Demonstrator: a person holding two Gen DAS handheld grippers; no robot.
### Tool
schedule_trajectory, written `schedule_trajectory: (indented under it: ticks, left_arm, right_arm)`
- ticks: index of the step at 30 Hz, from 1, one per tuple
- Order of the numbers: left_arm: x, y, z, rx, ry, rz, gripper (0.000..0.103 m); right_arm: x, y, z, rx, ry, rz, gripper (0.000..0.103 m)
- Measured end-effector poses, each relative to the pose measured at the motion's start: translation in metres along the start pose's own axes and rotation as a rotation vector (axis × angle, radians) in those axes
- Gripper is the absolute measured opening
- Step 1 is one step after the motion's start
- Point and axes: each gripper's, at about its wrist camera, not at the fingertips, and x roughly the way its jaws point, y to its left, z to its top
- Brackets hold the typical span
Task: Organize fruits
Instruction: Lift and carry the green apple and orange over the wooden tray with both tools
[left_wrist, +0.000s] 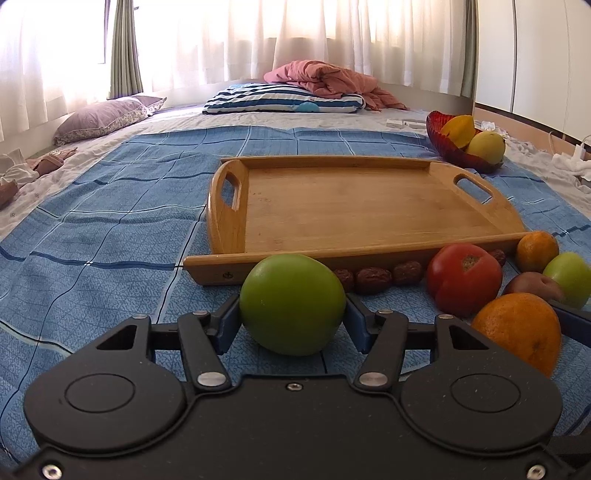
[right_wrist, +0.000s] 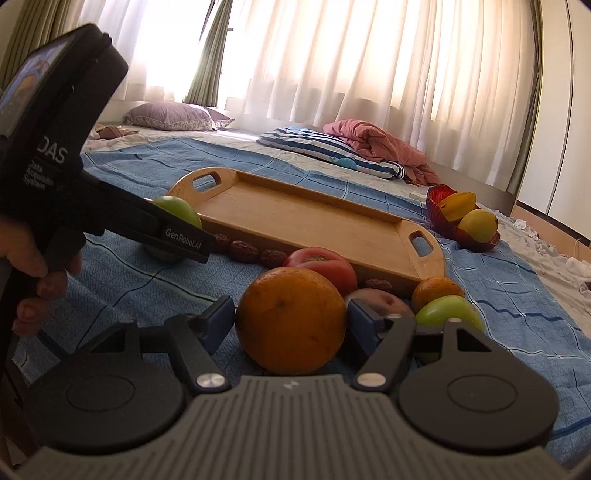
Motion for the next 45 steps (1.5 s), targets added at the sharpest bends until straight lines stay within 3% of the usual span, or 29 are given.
schedule_trajectory:
  ticks: [2, 3, 7, 17, 23, 29, 36, 45]
  left_arm:
    - [-0.005, 0.001, 0.001, -0.010, -0.012, -0.006, 0.056]
    - [-0.007, 0.001, 0.002, -0.014, -0.021, -0.006, 0.056]
    - [-0.019, 0.001, 0.010, -0.006, -0.065, -0.003, 0.056]
    - [-0.019, 0.010, 0.050, -0.033, -0.093, -0.056, 0.056]
    - [0.007, 0.016, 0.079, -0.076, -0.064, -0.114, 0.056]
    - [0.042, 0.021, 0.096, -0.112, -0.006, -0.119, 0.056]
    - [0.069, 0.016, 0.096, -0.105, 0.039, -0.100, 0.056]
    - [0.085, 0.014, 0.094, -0.109, 0.066, -0.112, 0.056]
  right_arm:
    - [0.003, 0.006, -0.003, -0.040, -0.009, -0.020, 0.078]
    - [0.004, 0.009, -0.004, -0.055, -0.014, -0.030, 0.070]
    - [0.006, 0.016, -0.008, -0.081, -0.049, -0.053, 0.068]
    - [-0.014, -0.025, 0.025, 0.159, -0.102, 0.048, 0.067]
    - [0.014, -0.065, 0.055, 0.268, -0.113, 0.112, 0.067]
    - [0.067, -0.095, 0.075, 0.318, -0.051, 0.198, 0.067]
    - [0.115, -0.110, 0.078, 0.389, 0.049, 0.223, 0.068]
    - [0.142, -0.109, 0.073, 0.400, 0.126, 0.223, 0.068]
